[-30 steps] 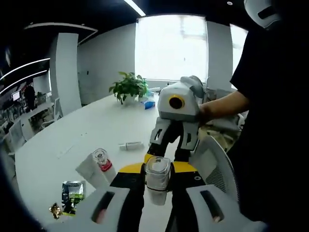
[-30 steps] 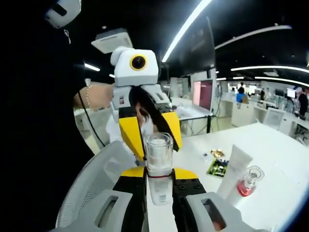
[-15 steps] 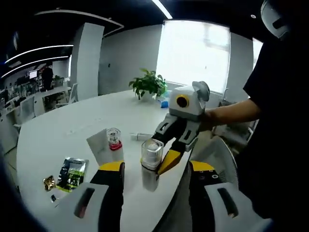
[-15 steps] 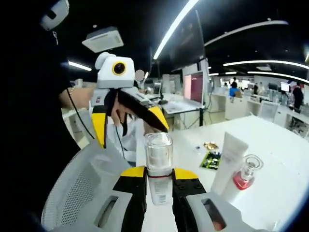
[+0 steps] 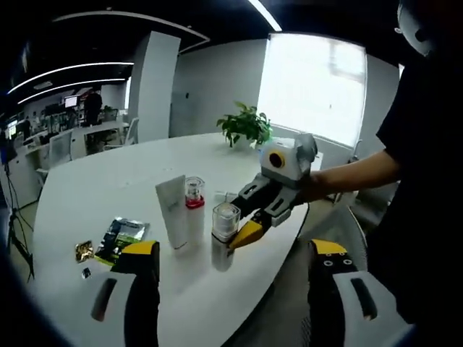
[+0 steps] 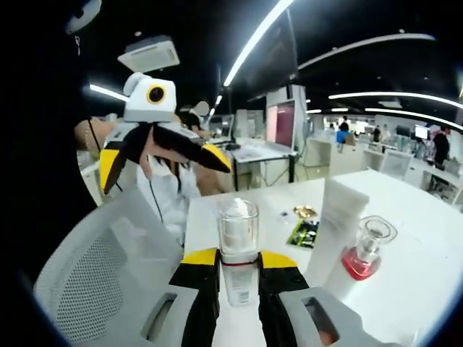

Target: Arrange the skincare products in the storage area until every visible bottle or jar stands upright without overlapping.

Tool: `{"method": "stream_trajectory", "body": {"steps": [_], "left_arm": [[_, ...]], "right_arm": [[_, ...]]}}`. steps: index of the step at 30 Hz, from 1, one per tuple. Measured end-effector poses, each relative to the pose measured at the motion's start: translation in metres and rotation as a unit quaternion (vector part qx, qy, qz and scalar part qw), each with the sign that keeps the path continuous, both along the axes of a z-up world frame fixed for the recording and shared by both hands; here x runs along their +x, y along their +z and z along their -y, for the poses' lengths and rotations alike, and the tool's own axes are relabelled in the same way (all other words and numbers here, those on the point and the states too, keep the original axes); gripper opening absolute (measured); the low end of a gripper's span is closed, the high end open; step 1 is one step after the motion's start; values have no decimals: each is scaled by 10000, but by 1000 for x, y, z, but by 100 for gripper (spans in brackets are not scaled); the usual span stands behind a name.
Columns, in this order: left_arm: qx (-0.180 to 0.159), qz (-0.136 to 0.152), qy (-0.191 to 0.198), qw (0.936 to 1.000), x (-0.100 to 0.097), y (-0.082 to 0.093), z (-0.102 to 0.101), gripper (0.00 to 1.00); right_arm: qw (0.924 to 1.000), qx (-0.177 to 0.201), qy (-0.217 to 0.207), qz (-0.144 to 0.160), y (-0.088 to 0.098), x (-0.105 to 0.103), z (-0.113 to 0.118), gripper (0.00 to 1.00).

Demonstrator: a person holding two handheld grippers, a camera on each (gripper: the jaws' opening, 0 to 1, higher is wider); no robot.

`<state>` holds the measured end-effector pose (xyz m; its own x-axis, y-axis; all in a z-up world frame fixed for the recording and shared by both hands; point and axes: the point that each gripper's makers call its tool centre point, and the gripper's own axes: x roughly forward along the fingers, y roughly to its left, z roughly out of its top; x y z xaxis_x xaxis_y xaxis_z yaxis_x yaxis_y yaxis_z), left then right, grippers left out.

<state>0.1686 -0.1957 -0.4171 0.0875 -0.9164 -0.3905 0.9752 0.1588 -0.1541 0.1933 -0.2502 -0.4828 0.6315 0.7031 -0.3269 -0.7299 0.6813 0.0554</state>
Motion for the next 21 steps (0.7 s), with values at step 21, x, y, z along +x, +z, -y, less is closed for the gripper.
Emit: {"method": "stream_trajectory", "body": {"steps": [21], "left_arm": [[393,-122,270,9988,11,-27,-13,99]], "right_arm": [[9999,-65,-131,48,-43,27,11,11]]}}
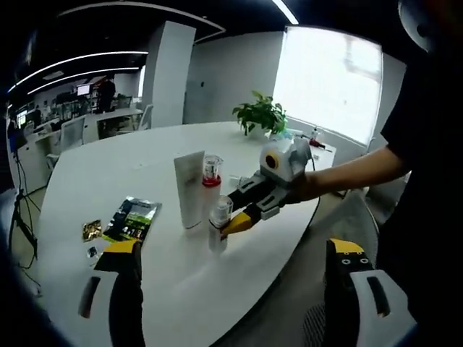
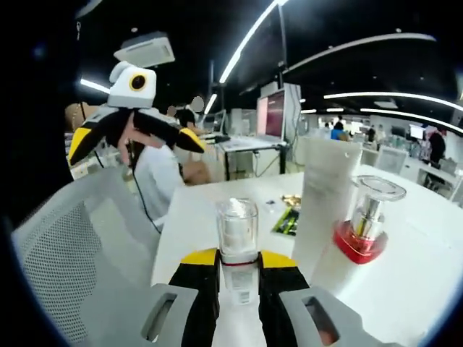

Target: Arrange the skincare products in the storage area until every visible bottle or jar stands upright without overlapping.

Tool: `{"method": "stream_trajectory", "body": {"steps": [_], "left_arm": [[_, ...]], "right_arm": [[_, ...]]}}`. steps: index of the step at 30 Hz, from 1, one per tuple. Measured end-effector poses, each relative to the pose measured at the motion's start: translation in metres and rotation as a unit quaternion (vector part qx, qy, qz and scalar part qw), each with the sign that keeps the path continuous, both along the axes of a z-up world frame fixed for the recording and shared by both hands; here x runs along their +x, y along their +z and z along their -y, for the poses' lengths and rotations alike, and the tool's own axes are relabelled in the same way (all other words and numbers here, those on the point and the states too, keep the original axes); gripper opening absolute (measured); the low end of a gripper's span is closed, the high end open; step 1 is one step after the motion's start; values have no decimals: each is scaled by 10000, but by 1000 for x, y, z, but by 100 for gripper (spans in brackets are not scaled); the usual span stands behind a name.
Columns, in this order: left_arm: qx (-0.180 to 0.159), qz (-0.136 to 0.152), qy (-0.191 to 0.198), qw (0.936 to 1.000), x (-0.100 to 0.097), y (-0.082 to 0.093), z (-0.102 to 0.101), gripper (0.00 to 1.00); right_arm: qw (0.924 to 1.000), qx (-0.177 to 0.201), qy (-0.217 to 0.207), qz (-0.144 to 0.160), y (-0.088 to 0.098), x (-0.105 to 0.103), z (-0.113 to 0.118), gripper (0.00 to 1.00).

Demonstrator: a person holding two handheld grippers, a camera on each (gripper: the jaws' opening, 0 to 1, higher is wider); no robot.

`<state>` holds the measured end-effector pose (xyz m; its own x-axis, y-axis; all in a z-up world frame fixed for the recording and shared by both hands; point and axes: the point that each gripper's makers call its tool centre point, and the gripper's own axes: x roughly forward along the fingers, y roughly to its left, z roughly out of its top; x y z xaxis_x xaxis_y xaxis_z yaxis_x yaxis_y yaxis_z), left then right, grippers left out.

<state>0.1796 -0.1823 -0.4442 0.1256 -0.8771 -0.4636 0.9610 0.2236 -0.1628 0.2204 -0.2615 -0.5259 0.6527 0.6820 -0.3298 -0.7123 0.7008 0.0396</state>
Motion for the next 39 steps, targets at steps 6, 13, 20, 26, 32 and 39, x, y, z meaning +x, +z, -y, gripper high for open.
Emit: {"method": "stream_trajectory", "body": {"steps": [6,13,20,26,32,39], "left_arm": [[48,-4,18,10000,0,-4,1,99],[131,-65,-9,9999,-1,-12,1,99],[152,-124,-12,9998,-3,-15,3,99],[158,-141,-54,9998,-4,-15,6,99],[163,-148,-105,9997,-5,-16,10,99],[171,-180,-94,9996,-5,-18,10,99]], "right_arm": [[9998,-120,150,-50,-10,-1,-2,11],[9996,-197,213,-46,-15,1,-2,11],[9998,-98,190,-37,-15,2,0,12],[9995,-165,229,-122,-15,1,1,12],[9988,-329,265,-244,-24,-1,3,16],[9964,-686,131,-476,-46,-5,12,17]]}}
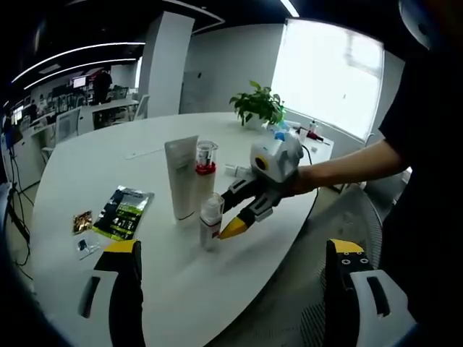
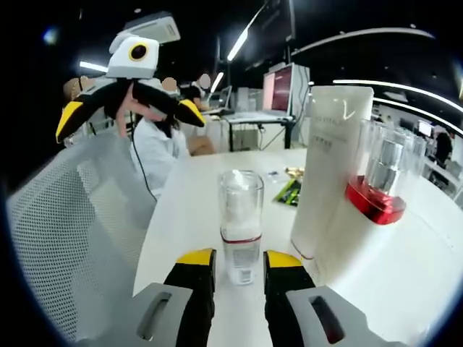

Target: Arrange the skincare products in the storage area until every visible bottle or jar stands upright without overlapping.

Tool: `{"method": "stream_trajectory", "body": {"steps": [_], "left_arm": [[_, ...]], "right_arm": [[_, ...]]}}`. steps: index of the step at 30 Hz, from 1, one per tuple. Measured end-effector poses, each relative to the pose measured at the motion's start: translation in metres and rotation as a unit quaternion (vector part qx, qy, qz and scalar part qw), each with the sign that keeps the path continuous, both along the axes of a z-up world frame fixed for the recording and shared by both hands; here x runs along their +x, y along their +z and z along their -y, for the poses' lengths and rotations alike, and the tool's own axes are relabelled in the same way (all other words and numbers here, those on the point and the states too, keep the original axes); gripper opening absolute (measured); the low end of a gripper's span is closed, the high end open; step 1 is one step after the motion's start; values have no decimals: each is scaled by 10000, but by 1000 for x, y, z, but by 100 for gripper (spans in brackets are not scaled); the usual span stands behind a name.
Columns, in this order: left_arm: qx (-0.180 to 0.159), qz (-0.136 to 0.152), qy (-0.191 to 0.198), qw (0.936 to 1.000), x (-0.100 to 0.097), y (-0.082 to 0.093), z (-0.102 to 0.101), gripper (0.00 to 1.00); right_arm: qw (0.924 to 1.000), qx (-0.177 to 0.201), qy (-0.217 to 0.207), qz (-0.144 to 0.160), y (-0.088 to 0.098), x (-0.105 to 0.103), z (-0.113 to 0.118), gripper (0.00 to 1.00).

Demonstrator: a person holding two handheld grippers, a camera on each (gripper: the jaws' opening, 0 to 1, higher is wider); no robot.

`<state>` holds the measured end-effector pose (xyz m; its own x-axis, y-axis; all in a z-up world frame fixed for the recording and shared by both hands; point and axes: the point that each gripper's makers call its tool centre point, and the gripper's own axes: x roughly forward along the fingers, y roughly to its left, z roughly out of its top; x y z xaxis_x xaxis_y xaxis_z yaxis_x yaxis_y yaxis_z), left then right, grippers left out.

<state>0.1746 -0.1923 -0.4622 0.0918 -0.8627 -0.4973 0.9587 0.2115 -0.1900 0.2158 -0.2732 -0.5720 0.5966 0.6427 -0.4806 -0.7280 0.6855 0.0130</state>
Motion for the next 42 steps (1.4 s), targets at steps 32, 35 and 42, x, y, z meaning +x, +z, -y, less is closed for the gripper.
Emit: {"method": "stream_trajectory", "body": {"steps": [32,35,42], "left_arm": [[29,-203,59,9998,6,-14,0,98],[29,-214,47,9998,6,-14,0,98],[18,-551,-71,9985,7,-33,11,95]], "right_arm": [[9963,-289,-710,-386,-38,9,10,10],[9963,-267,-713,-394,-38,10,7,14],[9924,-363,-1099,-417,-43,21,6,12]]}}
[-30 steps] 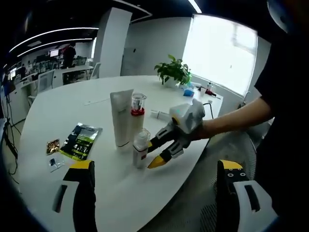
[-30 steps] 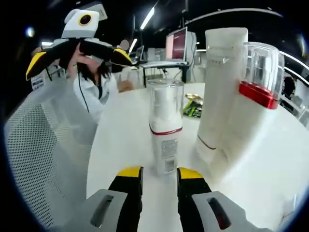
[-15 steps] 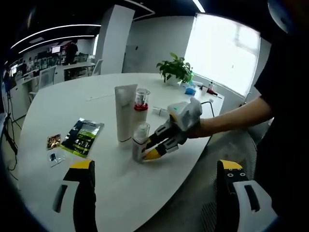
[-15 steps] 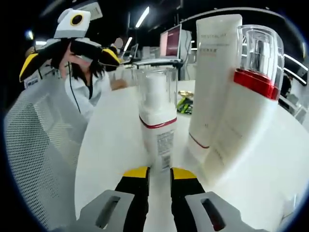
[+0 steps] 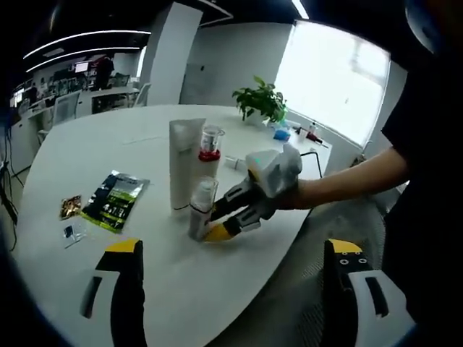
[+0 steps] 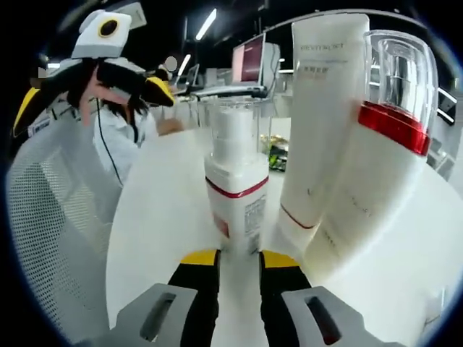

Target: Arrange the skincare products in the storage area until every visible bottle or jar stands upright without overlapping.

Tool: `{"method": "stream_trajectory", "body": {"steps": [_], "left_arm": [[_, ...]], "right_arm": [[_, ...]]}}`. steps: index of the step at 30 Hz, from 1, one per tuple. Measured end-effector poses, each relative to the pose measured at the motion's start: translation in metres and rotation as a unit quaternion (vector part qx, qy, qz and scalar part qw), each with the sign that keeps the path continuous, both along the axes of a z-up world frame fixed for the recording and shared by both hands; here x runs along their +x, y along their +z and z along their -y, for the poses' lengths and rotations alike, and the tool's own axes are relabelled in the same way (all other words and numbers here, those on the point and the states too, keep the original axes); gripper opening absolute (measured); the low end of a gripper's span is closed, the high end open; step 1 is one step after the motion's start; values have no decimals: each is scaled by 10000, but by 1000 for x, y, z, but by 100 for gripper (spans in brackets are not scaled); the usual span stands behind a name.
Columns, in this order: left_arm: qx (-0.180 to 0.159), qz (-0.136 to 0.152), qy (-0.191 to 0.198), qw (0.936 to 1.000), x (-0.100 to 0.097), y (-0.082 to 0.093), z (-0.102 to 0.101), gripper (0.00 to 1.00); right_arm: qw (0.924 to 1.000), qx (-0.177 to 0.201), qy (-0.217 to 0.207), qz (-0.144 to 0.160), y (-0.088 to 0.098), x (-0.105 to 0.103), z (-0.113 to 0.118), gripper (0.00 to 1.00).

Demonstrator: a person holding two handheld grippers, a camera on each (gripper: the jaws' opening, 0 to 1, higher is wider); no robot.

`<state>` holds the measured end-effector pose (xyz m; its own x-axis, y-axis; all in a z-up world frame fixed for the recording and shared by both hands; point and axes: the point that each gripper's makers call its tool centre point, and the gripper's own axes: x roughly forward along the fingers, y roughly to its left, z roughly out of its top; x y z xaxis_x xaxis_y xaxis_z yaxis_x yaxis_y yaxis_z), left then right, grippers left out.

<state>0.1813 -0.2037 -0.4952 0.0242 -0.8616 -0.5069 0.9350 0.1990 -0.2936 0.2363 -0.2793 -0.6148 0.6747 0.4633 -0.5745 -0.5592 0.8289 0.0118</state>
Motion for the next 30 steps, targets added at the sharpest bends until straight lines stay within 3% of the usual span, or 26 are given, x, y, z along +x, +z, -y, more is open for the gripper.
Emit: {"method": "stream_trajectory", "body": {"steps": [3,8,15,30], "left_arm": [[203,-132,-172,9996,-2,-16,8,90],[-194,-639,-577,9961,-12,-19,34,90],[141,-709,-893,9934,-1,-55,55,92],[67,-751,-1231,9895,-8,-55,74,92]], "right_arm": [[9999,36,-136,-25,0,2,0,12],[9991,49,-430,-18,0,5,0,12],[9986,-32,-524,-27,-3,6,1,11],[9977,-75,-673,2,-2,4,4,8]]}}
